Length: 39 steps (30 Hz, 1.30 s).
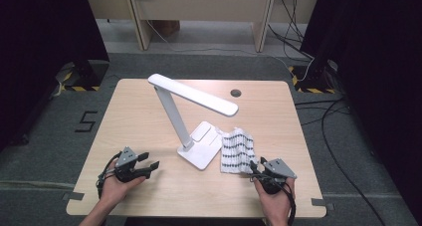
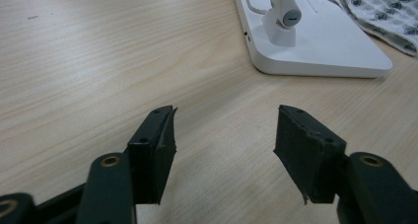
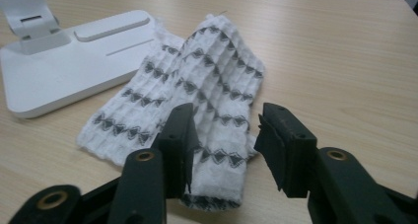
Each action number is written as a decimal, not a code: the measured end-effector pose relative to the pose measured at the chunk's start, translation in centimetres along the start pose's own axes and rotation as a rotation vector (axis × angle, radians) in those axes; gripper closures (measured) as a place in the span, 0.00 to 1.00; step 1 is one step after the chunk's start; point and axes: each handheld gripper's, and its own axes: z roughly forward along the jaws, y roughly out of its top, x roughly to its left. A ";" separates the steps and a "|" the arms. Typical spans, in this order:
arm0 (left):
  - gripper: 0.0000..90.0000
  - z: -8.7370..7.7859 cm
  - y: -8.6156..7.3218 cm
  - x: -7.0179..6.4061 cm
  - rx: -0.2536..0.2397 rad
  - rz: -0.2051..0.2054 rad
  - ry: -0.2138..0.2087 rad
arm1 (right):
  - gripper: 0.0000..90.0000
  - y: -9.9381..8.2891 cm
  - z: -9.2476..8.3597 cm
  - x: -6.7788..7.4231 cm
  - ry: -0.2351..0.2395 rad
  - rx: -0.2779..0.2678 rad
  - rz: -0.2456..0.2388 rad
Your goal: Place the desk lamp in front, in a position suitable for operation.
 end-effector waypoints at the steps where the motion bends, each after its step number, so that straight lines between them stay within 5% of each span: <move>1: 0.51 0.1 0.2 0.0 -0.002 0.006 -0.001 | 0.73 0.1 0.0 0.1 0.004 0.001 0.000; 8: 0.75 1.4 1.5 0.8 0.019 -0.026 0.002 | 0.92 1.6 0.8 0.9 0.052 0.026 -0.012; 15: 0.88 3.8 3.0 0.7 0.053 -0.035 0.011 | 1.00 2.7 2.4 2.7 0.094 0.065 -0.077; 27: 0.93 8.5 5.9 0.3 0.102 -0.017 -0.065 | 1.00 3.6 6.7 6.2 0.186 0.201 -0.091; 39: 0.94 9.9 5.5 0.3 0.147 -0.020 -0.100 | 1.00 4.5 10.0 7.4 0.201 0.335 -0.106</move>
